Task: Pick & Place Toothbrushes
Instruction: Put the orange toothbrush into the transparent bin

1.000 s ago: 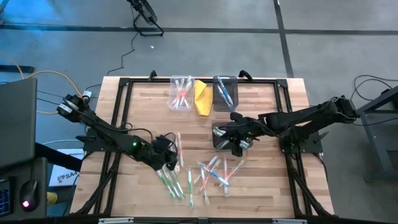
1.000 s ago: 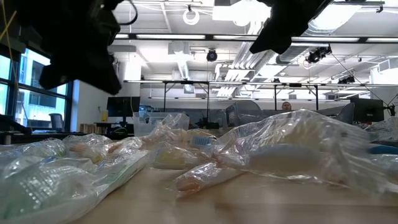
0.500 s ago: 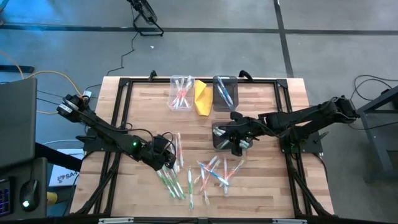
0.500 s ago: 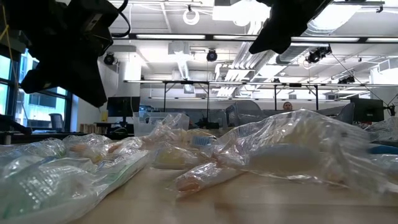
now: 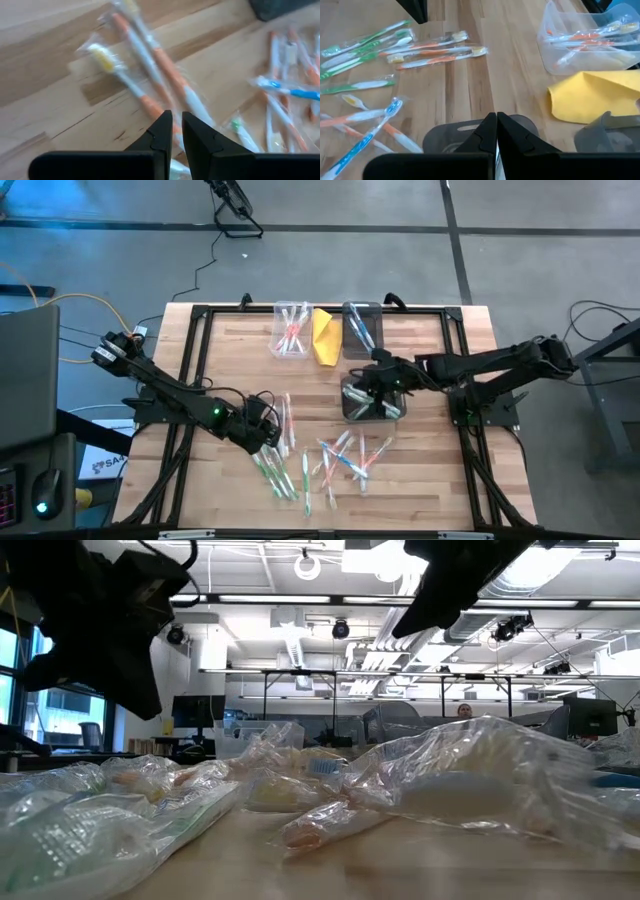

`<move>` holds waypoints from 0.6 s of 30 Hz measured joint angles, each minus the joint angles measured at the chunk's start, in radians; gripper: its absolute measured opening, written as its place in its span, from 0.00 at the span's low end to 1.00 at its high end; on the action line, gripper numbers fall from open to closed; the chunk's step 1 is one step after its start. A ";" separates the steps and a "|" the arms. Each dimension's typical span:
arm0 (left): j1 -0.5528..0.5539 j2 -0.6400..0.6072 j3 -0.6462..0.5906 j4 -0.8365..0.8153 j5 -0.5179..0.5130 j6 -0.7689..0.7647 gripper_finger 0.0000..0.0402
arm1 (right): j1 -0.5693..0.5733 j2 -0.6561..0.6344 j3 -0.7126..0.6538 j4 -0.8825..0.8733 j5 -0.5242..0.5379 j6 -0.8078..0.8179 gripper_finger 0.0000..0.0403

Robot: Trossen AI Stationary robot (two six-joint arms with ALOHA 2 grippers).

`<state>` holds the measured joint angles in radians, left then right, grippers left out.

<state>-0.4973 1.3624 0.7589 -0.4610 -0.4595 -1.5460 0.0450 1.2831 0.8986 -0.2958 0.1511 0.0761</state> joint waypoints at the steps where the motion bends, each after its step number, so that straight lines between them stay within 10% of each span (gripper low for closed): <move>1: 0.000 0.000 0.000 -0.018 0.000 -0.027 0.10 | -0.012 0.000 0.000 0.000 -0.008 0.000 0.01; 18: 0.000 0.000 0.000 -0.109 -0.005 -0.238 0.10 | -0.201 0.000 0.000 0.000 -0.024 -0.081 0.01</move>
<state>-0.4973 1.3628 0.7586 -0.5703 -0.4646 -1.7841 -0.1559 1.2831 0.8986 -0.2962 0.1276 -0.0051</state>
